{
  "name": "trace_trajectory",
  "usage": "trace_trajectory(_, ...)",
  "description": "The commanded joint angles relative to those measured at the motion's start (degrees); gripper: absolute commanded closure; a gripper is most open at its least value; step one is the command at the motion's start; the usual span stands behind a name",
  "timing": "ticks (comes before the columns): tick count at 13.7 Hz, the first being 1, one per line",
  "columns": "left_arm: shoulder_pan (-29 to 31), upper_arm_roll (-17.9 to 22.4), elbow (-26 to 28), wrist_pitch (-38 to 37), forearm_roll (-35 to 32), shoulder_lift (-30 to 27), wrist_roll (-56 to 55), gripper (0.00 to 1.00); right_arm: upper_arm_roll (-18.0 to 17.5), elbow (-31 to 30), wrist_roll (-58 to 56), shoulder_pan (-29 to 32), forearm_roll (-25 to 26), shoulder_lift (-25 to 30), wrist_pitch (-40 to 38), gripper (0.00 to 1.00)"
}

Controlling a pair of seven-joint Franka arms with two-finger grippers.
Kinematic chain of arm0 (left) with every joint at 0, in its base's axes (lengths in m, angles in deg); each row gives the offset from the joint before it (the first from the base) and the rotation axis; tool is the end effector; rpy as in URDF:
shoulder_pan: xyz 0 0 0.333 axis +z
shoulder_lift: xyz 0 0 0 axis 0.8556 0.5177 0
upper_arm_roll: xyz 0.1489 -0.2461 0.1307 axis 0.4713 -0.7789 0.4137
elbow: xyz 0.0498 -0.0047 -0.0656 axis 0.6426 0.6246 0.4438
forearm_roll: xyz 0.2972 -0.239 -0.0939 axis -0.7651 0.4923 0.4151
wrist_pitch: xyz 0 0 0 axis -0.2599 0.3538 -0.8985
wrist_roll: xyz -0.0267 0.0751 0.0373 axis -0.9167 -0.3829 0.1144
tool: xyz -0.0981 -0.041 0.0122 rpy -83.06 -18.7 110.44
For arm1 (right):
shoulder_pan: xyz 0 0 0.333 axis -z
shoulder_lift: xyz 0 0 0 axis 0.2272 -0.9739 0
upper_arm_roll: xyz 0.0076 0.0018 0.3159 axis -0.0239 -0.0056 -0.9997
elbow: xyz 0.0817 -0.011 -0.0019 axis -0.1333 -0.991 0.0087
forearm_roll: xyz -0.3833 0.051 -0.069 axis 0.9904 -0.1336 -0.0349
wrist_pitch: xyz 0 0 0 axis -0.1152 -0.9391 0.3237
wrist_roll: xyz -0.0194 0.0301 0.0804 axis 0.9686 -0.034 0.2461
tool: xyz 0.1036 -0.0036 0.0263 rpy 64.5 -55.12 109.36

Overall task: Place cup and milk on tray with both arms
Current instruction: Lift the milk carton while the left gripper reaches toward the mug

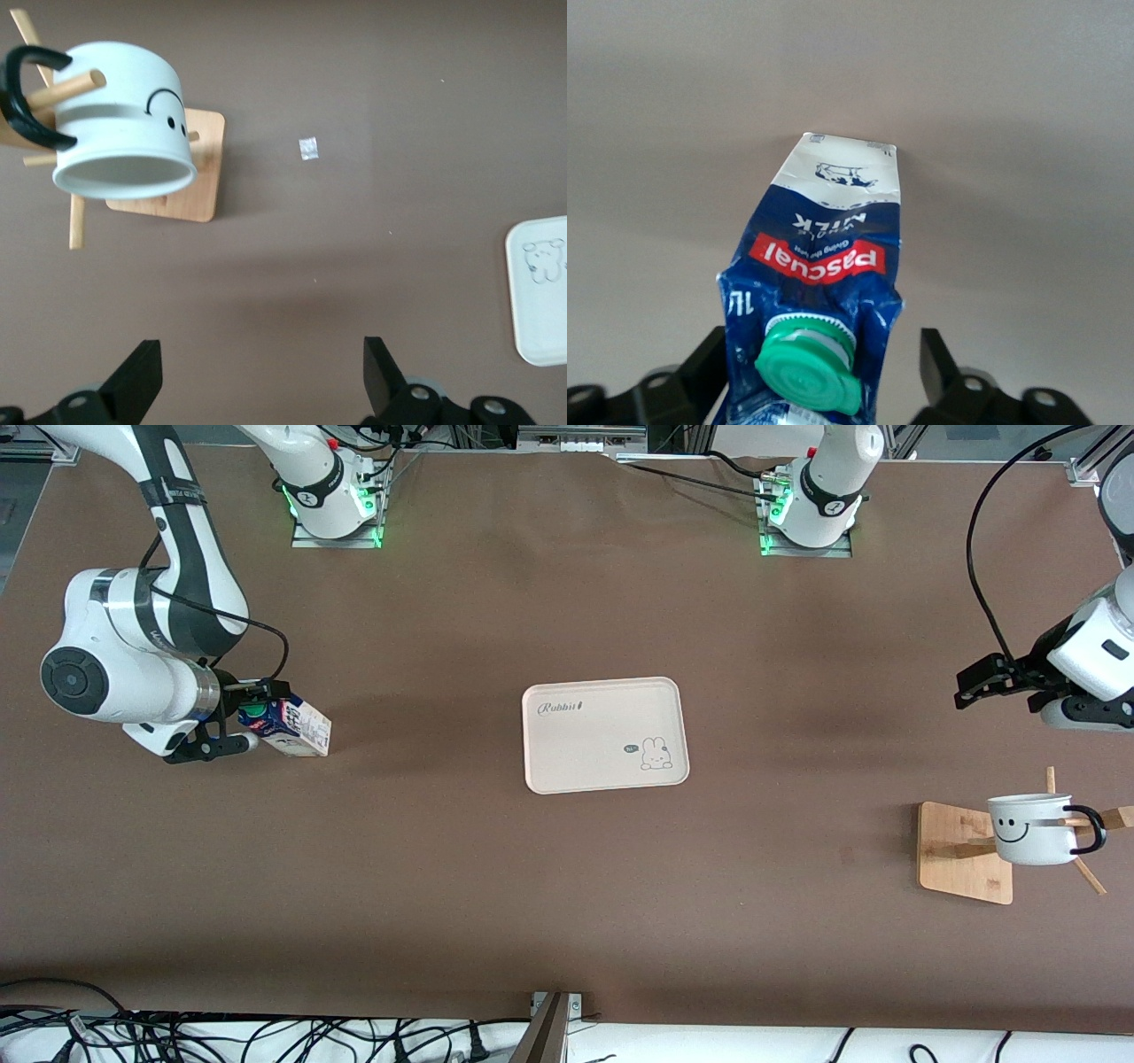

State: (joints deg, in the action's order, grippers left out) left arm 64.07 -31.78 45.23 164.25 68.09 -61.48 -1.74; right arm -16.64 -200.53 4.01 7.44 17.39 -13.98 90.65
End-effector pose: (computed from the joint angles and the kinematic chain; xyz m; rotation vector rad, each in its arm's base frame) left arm 0.5916 0.0302 0.5260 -3.1088 0.0686 -0.1039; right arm 0.5695 0.0180 0.3238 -3.0726 -0.2604 0.5074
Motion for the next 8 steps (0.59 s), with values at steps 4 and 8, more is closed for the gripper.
trace_trajectory(4, 0.03, 0.41, 9.79, 23.47, -3.53, 2.06, -0.55, 0.00, -0.46, -0.85, 0.12, 0.15, -0.57, 1.76, 1.05, 0.48)
trace_trajectory(8, 0.21, 1.19, 10.77, 31.48, -6.42, 5.49, -0.20, 0.00, -2.40, 2.84, 4.43, 0.15, -0.48, 1.94, 0.34, 0.50)
